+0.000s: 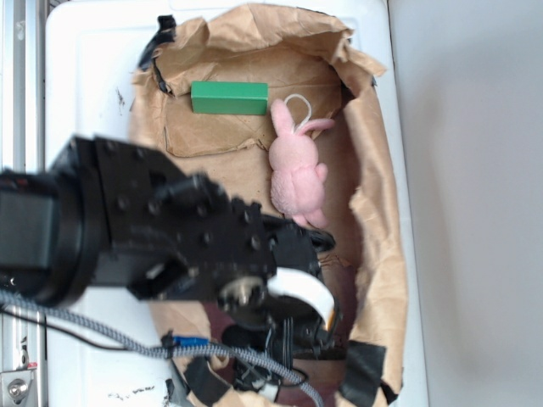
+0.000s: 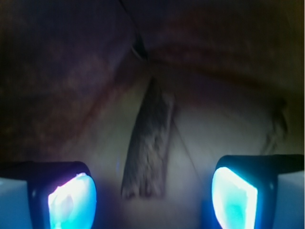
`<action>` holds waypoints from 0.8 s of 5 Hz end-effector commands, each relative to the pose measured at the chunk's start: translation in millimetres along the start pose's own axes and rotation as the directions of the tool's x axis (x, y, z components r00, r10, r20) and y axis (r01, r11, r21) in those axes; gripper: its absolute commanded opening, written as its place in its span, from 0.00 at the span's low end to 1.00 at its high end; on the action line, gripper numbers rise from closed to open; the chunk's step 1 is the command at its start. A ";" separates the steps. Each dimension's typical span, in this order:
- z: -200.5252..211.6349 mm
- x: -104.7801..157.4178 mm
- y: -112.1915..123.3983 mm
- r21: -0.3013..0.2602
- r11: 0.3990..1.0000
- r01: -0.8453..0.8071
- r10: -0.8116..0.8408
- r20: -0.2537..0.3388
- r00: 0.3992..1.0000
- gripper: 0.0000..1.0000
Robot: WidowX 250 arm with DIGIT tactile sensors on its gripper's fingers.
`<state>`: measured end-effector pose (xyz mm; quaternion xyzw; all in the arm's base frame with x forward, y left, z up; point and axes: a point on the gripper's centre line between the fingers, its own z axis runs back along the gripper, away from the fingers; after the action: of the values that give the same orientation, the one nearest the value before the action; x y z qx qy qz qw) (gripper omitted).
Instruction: Grab the wood chip.
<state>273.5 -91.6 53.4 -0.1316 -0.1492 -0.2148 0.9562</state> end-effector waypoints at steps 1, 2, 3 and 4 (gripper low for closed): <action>-31.4 18.7 -9.3 0.068 0.997 0.035 -0.038 0.041 0.998 1.00; -36.5 24.4 -8.7 0.096 0.995 0.012 -0.016 0.039 0.999 1.00; -32.5 27.7 -4.8 0.107 0.994 -0.029 0.025 0.035 0.999 0.00; -21.9 33.7 1.8 0.100 0.993 -0.057 0.055 0.019 0.998 0.00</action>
<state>295.4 -109.7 29.1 -0.0846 -0.1372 -0.1837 0.9697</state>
